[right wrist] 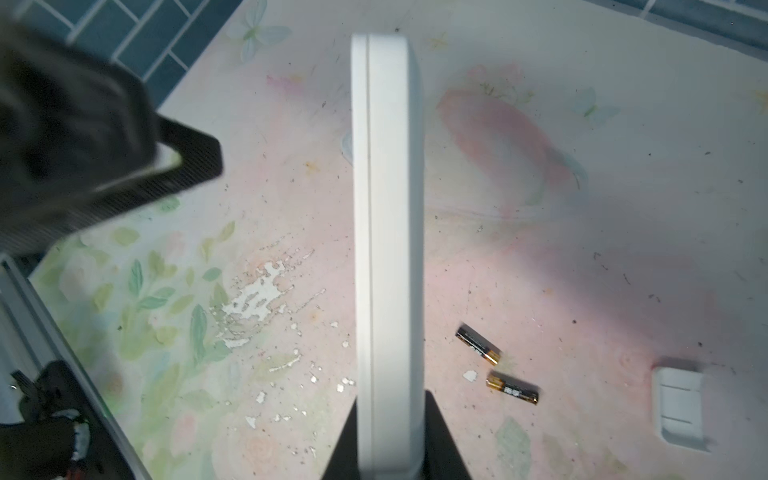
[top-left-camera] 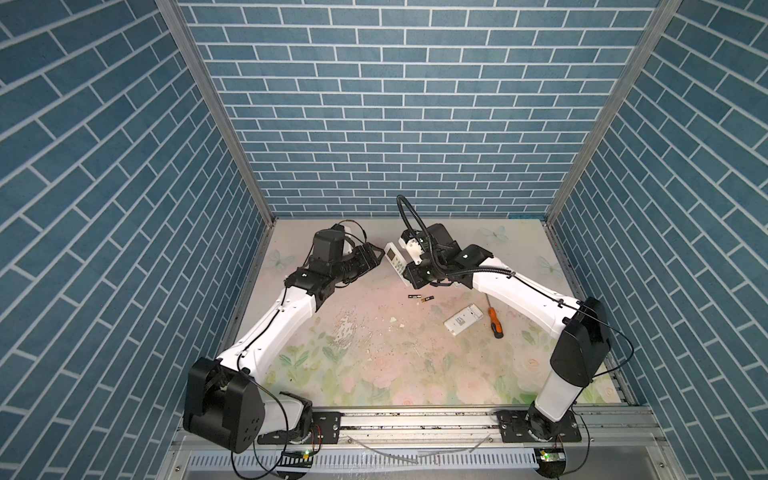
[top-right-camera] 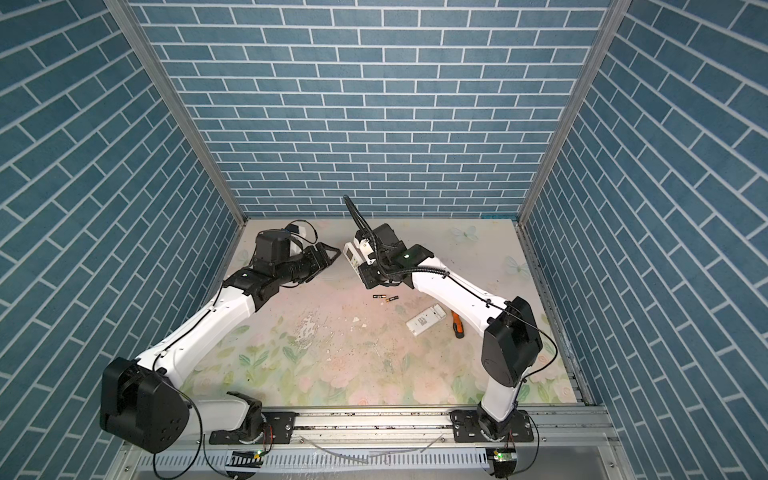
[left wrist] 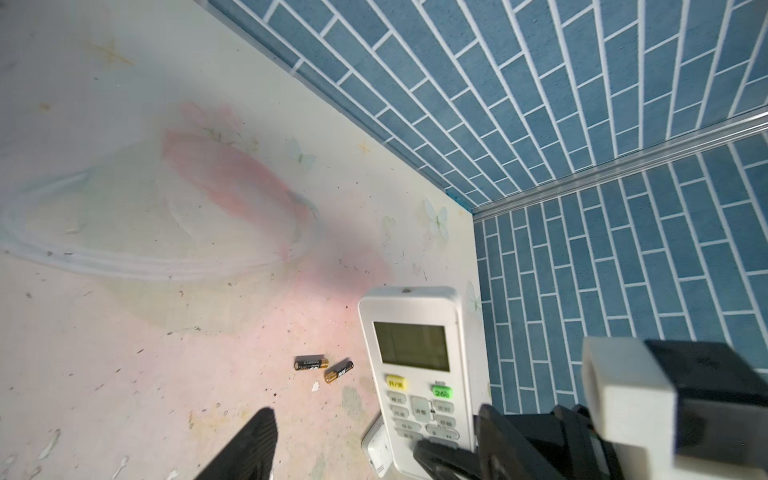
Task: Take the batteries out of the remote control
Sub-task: 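Close the right gripper on the display remote's edge held by the left gripper, then open the left gripper and draw it back while the right gripper holds the remote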
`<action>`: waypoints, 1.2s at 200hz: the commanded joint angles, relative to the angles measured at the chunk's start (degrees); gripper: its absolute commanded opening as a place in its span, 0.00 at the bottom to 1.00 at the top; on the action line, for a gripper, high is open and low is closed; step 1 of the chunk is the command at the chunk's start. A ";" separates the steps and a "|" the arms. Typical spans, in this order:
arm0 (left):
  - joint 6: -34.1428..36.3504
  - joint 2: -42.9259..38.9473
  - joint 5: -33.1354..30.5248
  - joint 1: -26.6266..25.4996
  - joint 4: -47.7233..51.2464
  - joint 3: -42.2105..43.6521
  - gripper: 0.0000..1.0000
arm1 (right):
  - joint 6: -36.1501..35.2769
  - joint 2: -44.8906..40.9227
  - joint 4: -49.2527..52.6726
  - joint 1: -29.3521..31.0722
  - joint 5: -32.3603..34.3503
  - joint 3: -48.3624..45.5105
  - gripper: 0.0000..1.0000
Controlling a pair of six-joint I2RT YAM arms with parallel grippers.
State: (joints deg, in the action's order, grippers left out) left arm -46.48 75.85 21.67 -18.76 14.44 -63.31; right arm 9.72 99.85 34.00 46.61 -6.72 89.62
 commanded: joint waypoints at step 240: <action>-8.84 12.29 18.71 1.98 9.62 -6.05 0.58 | -26.88 -2.90 3.99 11.31 20.84 0.28 0.00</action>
State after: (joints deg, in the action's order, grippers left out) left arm -54.98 87.20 39.20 -17.23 22.55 -68.38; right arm -13.41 96.88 38.96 57.04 10.09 89.27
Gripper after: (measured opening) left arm 0.587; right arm 0.188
